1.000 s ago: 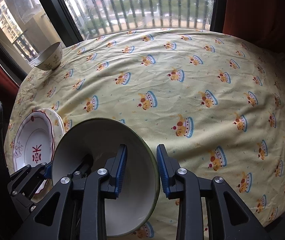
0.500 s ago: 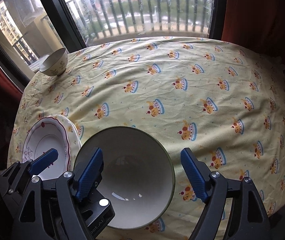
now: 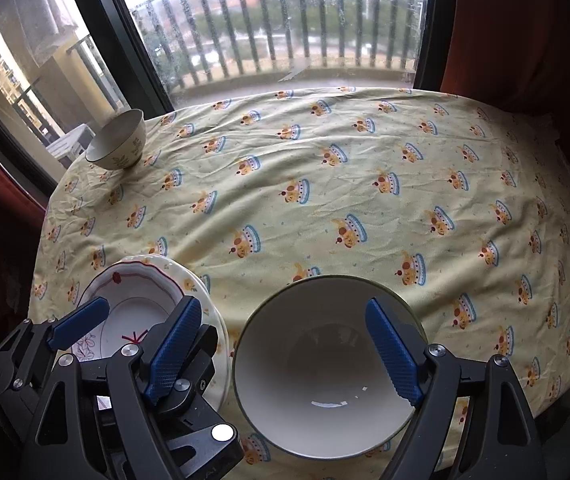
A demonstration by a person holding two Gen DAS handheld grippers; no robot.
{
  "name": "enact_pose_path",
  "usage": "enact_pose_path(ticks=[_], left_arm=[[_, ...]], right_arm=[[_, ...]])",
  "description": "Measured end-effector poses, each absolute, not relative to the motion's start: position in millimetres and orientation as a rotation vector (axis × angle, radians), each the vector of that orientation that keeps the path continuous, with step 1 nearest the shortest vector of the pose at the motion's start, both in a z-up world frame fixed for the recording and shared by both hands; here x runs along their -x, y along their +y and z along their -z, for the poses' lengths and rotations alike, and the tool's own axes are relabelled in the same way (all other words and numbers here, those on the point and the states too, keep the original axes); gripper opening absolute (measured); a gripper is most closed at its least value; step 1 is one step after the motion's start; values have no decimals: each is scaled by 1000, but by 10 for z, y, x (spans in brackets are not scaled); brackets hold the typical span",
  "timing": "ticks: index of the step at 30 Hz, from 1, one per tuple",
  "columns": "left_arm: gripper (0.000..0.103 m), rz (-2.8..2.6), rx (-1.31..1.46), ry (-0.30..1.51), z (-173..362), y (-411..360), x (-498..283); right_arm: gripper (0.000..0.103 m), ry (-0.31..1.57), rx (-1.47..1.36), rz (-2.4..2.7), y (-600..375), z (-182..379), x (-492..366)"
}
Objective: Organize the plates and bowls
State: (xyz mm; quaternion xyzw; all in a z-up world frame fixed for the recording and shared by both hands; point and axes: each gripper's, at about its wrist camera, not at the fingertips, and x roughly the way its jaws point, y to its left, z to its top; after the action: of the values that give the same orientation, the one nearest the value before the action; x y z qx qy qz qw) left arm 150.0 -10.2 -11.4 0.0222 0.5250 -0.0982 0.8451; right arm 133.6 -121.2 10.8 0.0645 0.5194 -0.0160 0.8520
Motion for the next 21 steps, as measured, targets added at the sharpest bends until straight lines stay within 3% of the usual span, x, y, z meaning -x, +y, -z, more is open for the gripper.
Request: enact_pose_path(ticks=[21], left_arm=[[90, 168, -2, 1055, -6, 1124, -2235]], right_arm=[[87, 1035, -95, 92, 21, -283, -2095]])
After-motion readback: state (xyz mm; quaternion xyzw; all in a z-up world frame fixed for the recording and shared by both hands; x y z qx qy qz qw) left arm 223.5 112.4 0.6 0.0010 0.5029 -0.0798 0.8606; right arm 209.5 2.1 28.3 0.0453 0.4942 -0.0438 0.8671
